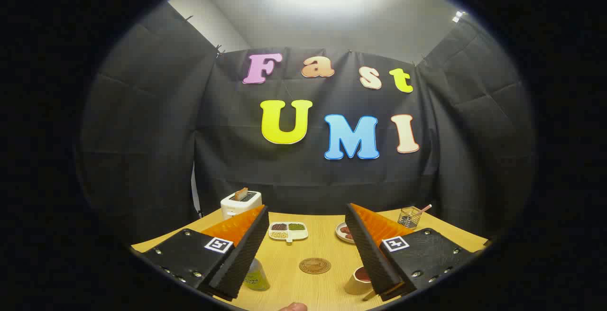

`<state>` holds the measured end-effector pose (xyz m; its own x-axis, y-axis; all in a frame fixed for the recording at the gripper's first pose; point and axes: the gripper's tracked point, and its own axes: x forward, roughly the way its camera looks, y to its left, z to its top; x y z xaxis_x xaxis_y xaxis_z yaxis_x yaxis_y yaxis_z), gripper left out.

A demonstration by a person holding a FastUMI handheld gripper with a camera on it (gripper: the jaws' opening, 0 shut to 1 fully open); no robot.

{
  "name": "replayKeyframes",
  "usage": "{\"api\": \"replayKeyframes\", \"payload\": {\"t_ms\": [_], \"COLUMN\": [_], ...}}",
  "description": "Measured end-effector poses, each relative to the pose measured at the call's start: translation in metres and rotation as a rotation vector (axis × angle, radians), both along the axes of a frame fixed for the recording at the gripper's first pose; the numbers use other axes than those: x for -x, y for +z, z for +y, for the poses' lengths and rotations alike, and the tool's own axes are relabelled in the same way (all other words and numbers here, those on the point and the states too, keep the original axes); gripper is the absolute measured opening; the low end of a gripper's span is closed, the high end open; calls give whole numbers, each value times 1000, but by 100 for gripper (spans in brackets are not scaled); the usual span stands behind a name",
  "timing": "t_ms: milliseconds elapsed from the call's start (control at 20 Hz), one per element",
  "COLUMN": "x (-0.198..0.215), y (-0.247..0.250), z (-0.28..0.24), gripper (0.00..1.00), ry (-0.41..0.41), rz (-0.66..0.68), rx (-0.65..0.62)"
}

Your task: Take the bottle from table, then pour the juice into the cup, finally place the bottle on the coaster

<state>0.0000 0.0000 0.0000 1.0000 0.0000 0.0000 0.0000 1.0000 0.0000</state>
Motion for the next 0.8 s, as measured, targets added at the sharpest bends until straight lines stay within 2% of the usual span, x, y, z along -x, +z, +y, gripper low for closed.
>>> {"api": "replayKeyframes", "payload": {"t_ms": [800], "x": [-1], "y": [0], "z": [8], "gripper": [99], "ry": [-19], "rz": [-12], "rx": [-23]}}
